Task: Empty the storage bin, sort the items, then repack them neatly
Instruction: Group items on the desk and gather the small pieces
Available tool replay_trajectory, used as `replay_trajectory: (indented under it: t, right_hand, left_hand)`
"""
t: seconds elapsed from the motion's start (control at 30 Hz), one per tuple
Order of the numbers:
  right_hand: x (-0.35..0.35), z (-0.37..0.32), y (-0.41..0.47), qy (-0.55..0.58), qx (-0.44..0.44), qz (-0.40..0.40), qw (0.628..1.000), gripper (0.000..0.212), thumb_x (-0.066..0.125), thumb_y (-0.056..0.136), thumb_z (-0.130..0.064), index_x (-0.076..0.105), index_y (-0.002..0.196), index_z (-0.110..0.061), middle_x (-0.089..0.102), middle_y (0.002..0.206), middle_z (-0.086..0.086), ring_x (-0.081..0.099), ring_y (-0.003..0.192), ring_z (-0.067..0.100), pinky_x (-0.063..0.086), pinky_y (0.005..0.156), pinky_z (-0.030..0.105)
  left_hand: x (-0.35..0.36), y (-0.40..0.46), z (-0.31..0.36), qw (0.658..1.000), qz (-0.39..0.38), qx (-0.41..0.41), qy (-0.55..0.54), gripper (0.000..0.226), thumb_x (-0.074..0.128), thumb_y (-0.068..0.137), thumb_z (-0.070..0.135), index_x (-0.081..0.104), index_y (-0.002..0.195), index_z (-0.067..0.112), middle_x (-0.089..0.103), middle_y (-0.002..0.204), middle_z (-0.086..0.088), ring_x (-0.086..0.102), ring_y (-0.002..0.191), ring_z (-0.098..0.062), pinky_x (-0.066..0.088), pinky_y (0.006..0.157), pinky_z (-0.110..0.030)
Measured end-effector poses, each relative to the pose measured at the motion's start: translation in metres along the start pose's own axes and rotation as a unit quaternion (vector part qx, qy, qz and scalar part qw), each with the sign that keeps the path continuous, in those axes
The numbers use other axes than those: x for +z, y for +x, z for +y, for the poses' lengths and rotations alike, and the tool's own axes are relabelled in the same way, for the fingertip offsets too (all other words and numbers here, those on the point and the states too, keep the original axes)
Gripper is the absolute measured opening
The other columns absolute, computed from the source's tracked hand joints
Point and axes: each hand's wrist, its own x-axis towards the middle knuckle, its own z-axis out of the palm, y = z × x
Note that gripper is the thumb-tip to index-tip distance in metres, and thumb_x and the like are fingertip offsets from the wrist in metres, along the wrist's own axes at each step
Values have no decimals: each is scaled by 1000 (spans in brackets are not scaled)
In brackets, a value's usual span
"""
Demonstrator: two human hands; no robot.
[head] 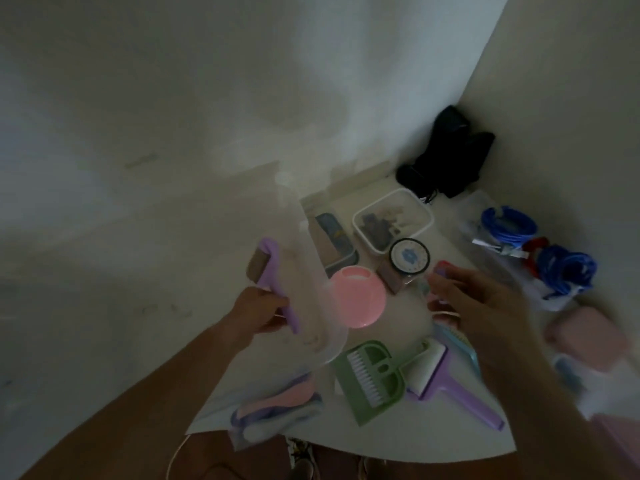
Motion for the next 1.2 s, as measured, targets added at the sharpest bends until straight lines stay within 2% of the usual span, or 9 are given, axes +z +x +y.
replay_trajectory:
  t: [0.27,0.37,0.53,0.67,0.83,0.9,1.0,1.1,1.2]
  right_hand:
    - [-36,-26,43,18,-27,-22,999,17,66,90,-6,69,106,-4,74,94,17,71,88,33,57,85,40]
    - [-56,-32,46,31,-19,-25,999,16,62,92,-7,69,105,-2,72,93,15,71,77,21,60,70,28]
    - [-96,-20,50,9,-22,-16,1000,19,71,86,-19,69,103,-11,74,90,10,67,75,21,52,66,32]
    - [-118,-12,60,-23,2,7,1000,23,76,81,-22,66,100,-11,71,87,10,62,68,20,46,60,30]
    - [-119,0,72,-34,-8,-18,999,23,82,75,-13,64,90,-6,71,76,-3,66,69,12,50,62,26]
    - [-112,1,73,-41,-14,-33,999,19,79,77,-6,64,89,-4,73,75,-7,69,72,7,52,62,22]
    - [-93,-1,76,-51,-29,-63,996,16,80,77,-6,69,89,-6,75,80,3,72,72,13,56,59,20]
    - [-56,-4,84,-108,-82,-101,986,17,84,75,-29,73,85,-22,75,77,0,73,75,20,60,68,37]
    - [2,-9,95,-211,-170,-105,957,20,81,76,-42,70,80,-26,72,73,-13,68,70,-1,52,67,16]
  left_hand:
    - [-9,-102,64,972,99,206,-55,14,71,87,12,68,99,6,70,83,-19,63,68,-29,55,66,-39]
    - [23,-159,79,955,80,282,35,8,73,87,18,69,94,18,70,74,-5,65,62,-20,55,60,-30]
    - [108,-194,54,941,-42,245,228,17,63,87,45,65,93,29,68,65,8,64,58,-7,52,62,-29]
    - [155,-167,15,874,21,238,422,27,52,90,47,60,100,24,67,95,4,64,94,-15,45,81,-31]
    - [195,-121,-2,829,47,204,519,29,41,94,38,57,104,16,61,114,-6,60,108,-24,43,85,-33]
    - [205,-107,-5,815,89,220,528,28,43,89,36,59,99,15,63,105,-7,65,97,-23,47,76,-31]
    - [212,-91,-8,823,108,248,499,24,74,53,32,56,61,18,58,59,-3,59,44,-14,38,37,-24]
    - [217,-69,-22,834,118,215,494,27,76,46,33,56,60,20,56,60,2,54,38,-11,35,32,-24]
    - [218,-64,-29,845,116,200,482,19,66,53,35,56,60,19,55,59,-1,53,37,-15,33,32,-26]
